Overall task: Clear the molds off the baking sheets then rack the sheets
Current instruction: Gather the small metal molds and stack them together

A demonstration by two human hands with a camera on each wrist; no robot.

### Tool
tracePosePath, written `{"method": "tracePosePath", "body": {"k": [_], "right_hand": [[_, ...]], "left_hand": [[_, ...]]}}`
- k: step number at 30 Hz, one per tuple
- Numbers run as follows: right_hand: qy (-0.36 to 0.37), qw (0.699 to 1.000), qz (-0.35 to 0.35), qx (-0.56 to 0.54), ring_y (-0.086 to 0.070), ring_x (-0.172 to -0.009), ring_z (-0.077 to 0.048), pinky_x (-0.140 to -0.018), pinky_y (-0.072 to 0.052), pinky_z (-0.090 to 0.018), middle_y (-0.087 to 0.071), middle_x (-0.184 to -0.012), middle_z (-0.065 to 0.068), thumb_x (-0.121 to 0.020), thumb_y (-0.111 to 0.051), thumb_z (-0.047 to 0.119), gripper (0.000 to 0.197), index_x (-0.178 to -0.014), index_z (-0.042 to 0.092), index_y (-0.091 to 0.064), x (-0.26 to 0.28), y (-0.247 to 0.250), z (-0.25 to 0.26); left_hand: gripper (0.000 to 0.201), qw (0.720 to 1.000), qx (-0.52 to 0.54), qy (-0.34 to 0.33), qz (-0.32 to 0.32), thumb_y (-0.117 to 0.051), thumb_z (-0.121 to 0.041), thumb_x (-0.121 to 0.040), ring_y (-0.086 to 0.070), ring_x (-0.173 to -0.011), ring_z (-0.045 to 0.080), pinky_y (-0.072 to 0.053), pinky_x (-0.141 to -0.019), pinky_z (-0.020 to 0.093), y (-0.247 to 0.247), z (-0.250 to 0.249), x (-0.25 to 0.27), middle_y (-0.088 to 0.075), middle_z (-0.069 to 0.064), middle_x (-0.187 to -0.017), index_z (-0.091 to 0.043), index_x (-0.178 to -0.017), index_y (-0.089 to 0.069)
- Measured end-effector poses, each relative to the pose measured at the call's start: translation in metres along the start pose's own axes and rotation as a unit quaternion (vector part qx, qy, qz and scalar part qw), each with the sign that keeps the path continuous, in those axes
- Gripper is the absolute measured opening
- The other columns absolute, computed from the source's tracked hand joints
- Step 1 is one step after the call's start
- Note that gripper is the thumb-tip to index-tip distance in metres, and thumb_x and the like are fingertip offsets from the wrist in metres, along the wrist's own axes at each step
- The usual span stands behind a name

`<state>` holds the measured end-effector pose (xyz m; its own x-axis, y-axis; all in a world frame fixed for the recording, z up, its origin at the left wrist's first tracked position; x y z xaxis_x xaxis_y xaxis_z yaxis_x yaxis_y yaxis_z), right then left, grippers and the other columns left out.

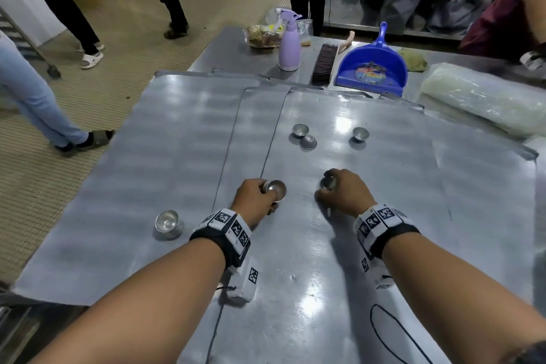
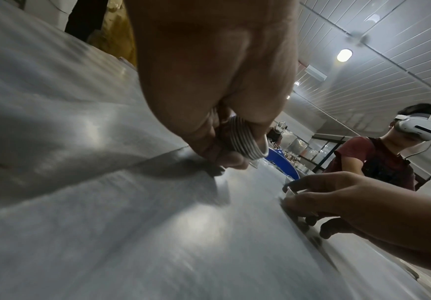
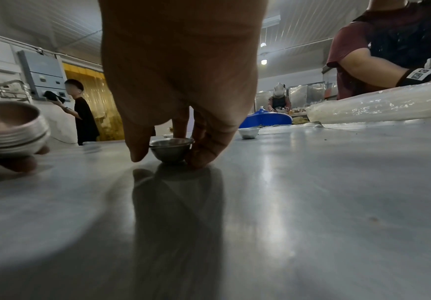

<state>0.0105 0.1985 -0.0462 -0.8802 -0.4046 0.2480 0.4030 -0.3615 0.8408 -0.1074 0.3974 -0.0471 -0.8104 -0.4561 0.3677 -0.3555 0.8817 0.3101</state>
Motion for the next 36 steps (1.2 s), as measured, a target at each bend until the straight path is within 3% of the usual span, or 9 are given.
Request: {"method": "tracePosePath", "body": {"k": [7, 12, 16, 19, 21, 25, 27, 31, 36], "right_hand": [[0.053, 0.997, -0.015, -0.050, -0.061, -0.117, -0.027, -0.097, -0.048, -0.033, -0.067, -0.128, -0.006, -0.082, -0.077, 0.035, 0.057, -0.132, 0.015, -0.060, 0.028, -0.002, 0.023], [0.092, 0.985, -0.056, -0.133, -0.065, -0.104, -0.020, -0.091, -0.052, -0.036, -0.069, -0.118, -0.003, -0.080, -0.080, 0.036, 0.056, -0.129, 0.015, -0.062, 0.038, -0.002, 0.046], [0.103, 0.982, -0.060, -0.146, -0.067, -0.098, -0.015, -0.084, -0.054, -0.031, -0.072, -0.111, 0.002, -0.079, -0.079, 0.041, 0.056, -0.128, 0.022, -0.060, 0.036, -0.008, 0.057], [0.101, 0.983, -0.066, -0.136, -0.066, -0.099, -0.015, -0.084, -0.053, -0.032, -0.072, -0.111, 0.004, -0.078, -0.078, 0.044, 0.057, -0.130, 0.028, -0.058, 0.031, -0.012, 0.062], [0.096, 0.983, -0.075, -0.138, -0.066, -0.100, -0.016, -0.086, -0.053, -0.032, -0.072, -0.114, 0.003, -0.079, -0.078, 0.044, 0.059, -0.132, 0.028, -0.058, 0.028, -0.014, 0.066], [0.100, 0.984, -0.045, -0.140, -0.065, -0.109, -0.014, -0.091, -0.052, -0.032, -0.070, -0.122, 0.004, -0.078, -0.079, 0.047, 0.071, -0.140, 0.030, -0.052, 0.020, -0.019, 0.071], [0.103, 0.985, -0.017, -0.138, -0.064, -0.111, -0.011, -0.093, -0.052, -0.033, -0.065, -0.131, 0.007, -0.081, -0.076, 0.050, 0.073, -0.145, 0.031, -0.048, 0.015, -0.020, 0.068], [0.055, 0.993, -0.019, -0.100, -0.067, -0.101, -0.013, -0.092, -0.052, -0.033, -0.065, -0.131, 0.004, -0.089, -0.070, 0.044, 0.050, -0.132, 0.023, -0.061, -0.007, -0.013, 0.048], [-0.014, 1.000, -0.013, -0.013, -0.062, -0.116, -0.024, -0.099, -0.047, -0.035, -0.065, -0.131, -0.005, -0.091, -0.065, 0.042, 0.047, -0.130, 0.016, -0.062, -0.058, 0.011, 0.023]], "left_hand": [[0.013, 0.999, 0.028, 0.005, -0.022, -0.064, -0.002, -0.086, -0.067, -0.052, 0.014, -0.053, -0.054, 0.026, -0.007, -0.001, 0.004, -0.073, 0.013, -0.075, -0.005, -0.097, -0.071], [0.008, 0.995, 0.097, 0.019, 0.010, -0.063, -0.003, -0.088, -0.068, -0.058, 0.021, -0.058, -0.070, 0.039, -0.014, -0.007, 0.002, -0.069, 0.016, -0.076, 0.000, -0.088, -0.070], [0.015, 0.992, 0.120, 0.023, 0.040, -0.061, -0.007, -0.088, -0.066, -0.062, 0.017, -0.057, -0.062, 0.028, -0.017, -0.017, -0.003, -0.063, 0.013, -0.078, -0.011, -0.075, -0.068], [0.028, 0.977, 0.204, 0.059, 0.037, -0.054, -0.024, -0.081, -0.063, -0.077, 0.032, -0.057, -0.075, 0.047, -0.021, -0.023, -0.005, -0.060, 0.016, -0.078, -0.021, -0.056, -0.066], [0.029, 0.966, 0.245, 0.075, 0.032, -0.051, -0.022, -0.088, -0.062, -0.079, 0.033, -0.057, -0.078, 0.052, -0.022, -0.023, -0.009, -0.062, 0.016, -0.079, -0.015, -0.065, -0.068], [0.028, 0.961, 0.260, 0.095, 0.015, -0.059, -0.025, -0.085, -0.060, -0.069, 0.029, -0.052, -0.065, 0.037, -0.014, -0.020, -0.019, -0.064, 0.015, -0.070, -0.012, -0.064, -0.071], [0.021, 0.965, 0.246, 0.094, 0.015, -0.067, -0.027, -0.082, -0.060, -0.064, 0.027, -0.049, -0.064, 0.033, -0.008, -0.015, -0.024, -0.065, 0.015, -0.069, -0.009, -0.074, -0.074], [0.024, 0.981, 0.184, 0.067, 0.009, -0.077, -0.018, -0.082, -0.062, -0.059, 0.023, -0.046, -0.059, 0.030, 0.000, -0.005, -0.037, -0.066, 0.014, -0.067, 0.004, -0.088, -0.070], [0.007, 0.997, 0.070, 0.009, 0.012, -0.068, -0.012, -0.089, -0.065, -0.053, 0.014, -0.048, -0.053, 0.023, -0.005, -0.001, -0.044, -0.071, 0.009, -0.069, -0.010, -0.082, -0.071]]}}
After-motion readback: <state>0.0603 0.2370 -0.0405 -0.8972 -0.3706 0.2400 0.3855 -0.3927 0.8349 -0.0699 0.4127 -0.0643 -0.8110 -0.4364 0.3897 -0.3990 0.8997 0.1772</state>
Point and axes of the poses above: each hand's wrist, its own x-axis away from the middle knuckle, its own y-axis out of the back of the hand, z = x × y, the point moved 2 cm from there along -x, towards the middle knuckle
